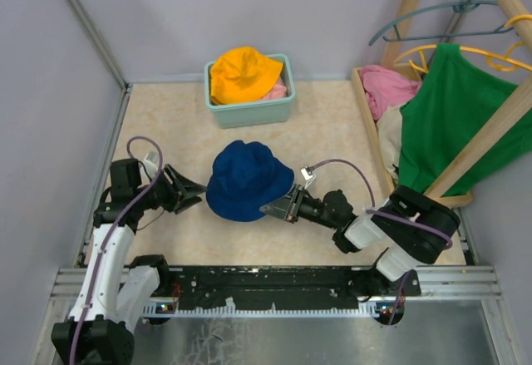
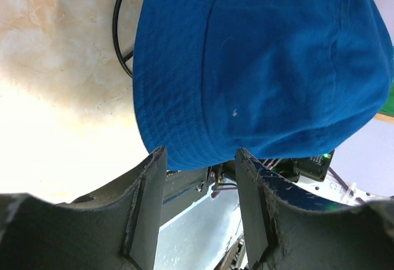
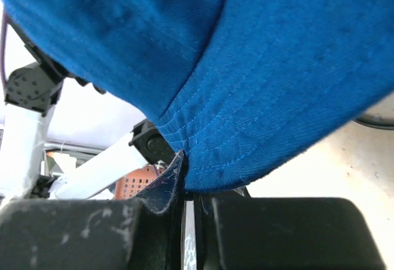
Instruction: Stack the hats
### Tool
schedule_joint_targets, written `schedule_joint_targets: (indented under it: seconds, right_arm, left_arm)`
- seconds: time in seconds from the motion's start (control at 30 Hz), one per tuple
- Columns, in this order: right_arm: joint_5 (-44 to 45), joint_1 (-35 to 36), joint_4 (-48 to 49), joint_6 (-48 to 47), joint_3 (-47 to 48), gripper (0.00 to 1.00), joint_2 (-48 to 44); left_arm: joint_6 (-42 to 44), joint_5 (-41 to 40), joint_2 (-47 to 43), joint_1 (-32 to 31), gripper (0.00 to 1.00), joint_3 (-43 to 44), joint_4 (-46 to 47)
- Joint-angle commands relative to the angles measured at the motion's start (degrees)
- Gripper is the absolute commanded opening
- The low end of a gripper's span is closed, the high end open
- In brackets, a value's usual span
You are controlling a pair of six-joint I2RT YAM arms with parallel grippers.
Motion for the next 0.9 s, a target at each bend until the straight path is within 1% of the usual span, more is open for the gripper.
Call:
schedule_joint_targets:
  seconds: [0.0, 0.1, 0.23, 0.27, 0.3, 0.33, 0.4, 0.43, 0.47, 0.6, 0.7, 0.77, 0.8, 0.87]
  right_arm:
    - [-1.48, 0.28, 4.14, -2.26, 0.44, 0.04, 3.69]
    - [-2.05, 0.07, 5.98, -2.14, 0.06, 0.03, 6.44]
    - [-2.88, -0.63, 9.15, -1.33, -0.1, 0.05, 9.96]
    - [-3.08, -0.81, 9.5, -1.15, 0.06, 0.08, 10.04]
    - [-3.28, -0.91, 9.7, -1.1, 0.09, 0.15, 9.81]
    - [-3.48, -1.01, 9.58, -1.15, 0.15, 0.26, 9.38]
    - [-3.65, -1.36, 7.92, -1.24, -0.07, 0.4, 7.69]
    - [-3.65, -1.67, 6.04, -1.56, -0.41, 0.47, 4.69]
    - [-3.59, -2.0, 3.44, -2.39, -0.67, 0.5, 2.35]
    - [-3.39, -2.56, -14.76, -8.32, -0.09, 0.6, -8.32]
    - [-3.22, -3.16, -27.56, -12.89, 0.24, 0.68, -15.75]
    - [-3.53, -4.04, -33.73, -14.86, -0.53, 0.74, -19.49]
    - [-3.8, -4.74, -37.29, -15.94, -0.65, 0.77, -21.5]
    - [-3.25, -5.68, -44.84, -17.93, -0.69, 0.82, -25.94]
  left_arm:
    - [1.41, -0.63, 1.71, 0.22, 0.55, 2.73, 3.4]
    - [1.6, -0.96, 3.27, 0.28, 0.54, 3.7, 4.77]
    - [1.68, -1.22, 4.49, 0.24, 0.54, 4.87, 5.74]
    - [1.65, -1.28, 4.66, 0.21, 0.54, 5.1, 5.89]
    - [1.77, -1.45, 4.8, 0.26, 0.54, 5.36, 5.94]
    - [2.04, -1.65, 5.12, 0.25, 0.54, 5.69, 5.99]
    - [3.22, -2.76, 6.17, 0.33, 0.55, 7.33, 5.33]
    - [3.94, -3.41, 7.03, 0.39, 0.55, 8.59, 4.94]
    - [4.79, -4.16, 8.0, 0.54, 0.55, 9.87, 4.41]
    - [9.01, -7.48, 13.77, 0.97, 0.58, 17.33, 2.69]
    - [12.7, -10.35, 18.52, 0.93, 0.58, 23.99, 5.05]
    - [16.04, -11.83, 22.39, 0.92, 0.59, 29.23, 7.05]
    - [19.13, -12.1, 24.65, 0.94, 0.61, 32.24, 7.85]
    - [22.04, -11.72, 29.58, 0.98, 0.67, 37.53, 10.31]
